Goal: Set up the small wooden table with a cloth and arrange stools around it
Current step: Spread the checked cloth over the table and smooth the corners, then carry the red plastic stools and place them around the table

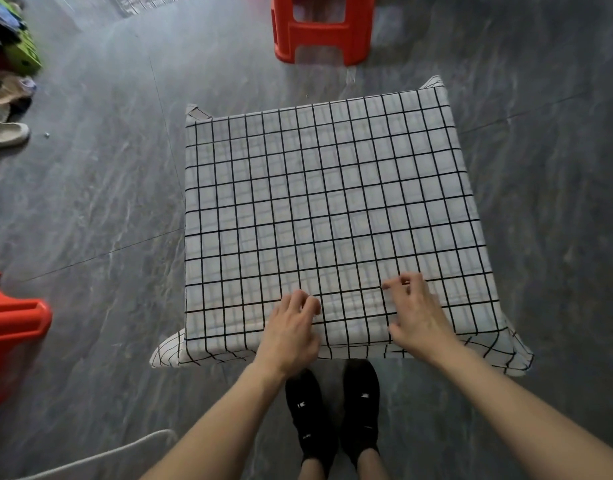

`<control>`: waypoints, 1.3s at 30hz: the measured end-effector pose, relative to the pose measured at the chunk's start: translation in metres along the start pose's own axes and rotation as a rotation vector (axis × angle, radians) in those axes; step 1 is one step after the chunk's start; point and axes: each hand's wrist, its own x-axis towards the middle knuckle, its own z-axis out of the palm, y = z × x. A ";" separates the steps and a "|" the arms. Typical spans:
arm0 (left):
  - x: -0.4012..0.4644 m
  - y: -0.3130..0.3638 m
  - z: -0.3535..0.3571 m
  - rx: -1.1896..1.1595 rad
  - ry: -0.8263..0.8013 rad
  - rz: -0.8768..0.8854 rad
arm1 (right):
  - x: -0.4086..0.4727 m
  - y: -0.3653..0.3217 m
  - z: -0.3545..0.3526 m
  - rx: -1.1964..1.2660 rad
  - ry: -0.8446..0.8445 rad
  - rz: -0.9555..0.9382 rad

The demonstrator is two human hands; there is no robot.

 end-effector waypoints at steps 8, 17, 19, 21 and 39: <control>-0.031 -0.045 0.006 0.205 0.006 -0.178 | -0.026 0.071 -0.020 -0.017 0.169 0.430; -0.073 -0.077 -0.017 0.063 -0.015 -0.792 | -0.070 0.111 -0.045 0.188 0.072 0.901; -0.075 -0.068 -0.035 0.046 -0.011 -0.791 | -0.072 0.093 -0.058 0.189 0.065 0.793; -0.069 -0.053 -0.061 0.004 0.005 -0.744 | -0.068 0.063 -0.081 0.199 0.078 0.644; -0.094 0.184 -0.467 0.000 0.481 -0.153 | -0.114 -0.203 -0.499 0.176 0.453 -0.163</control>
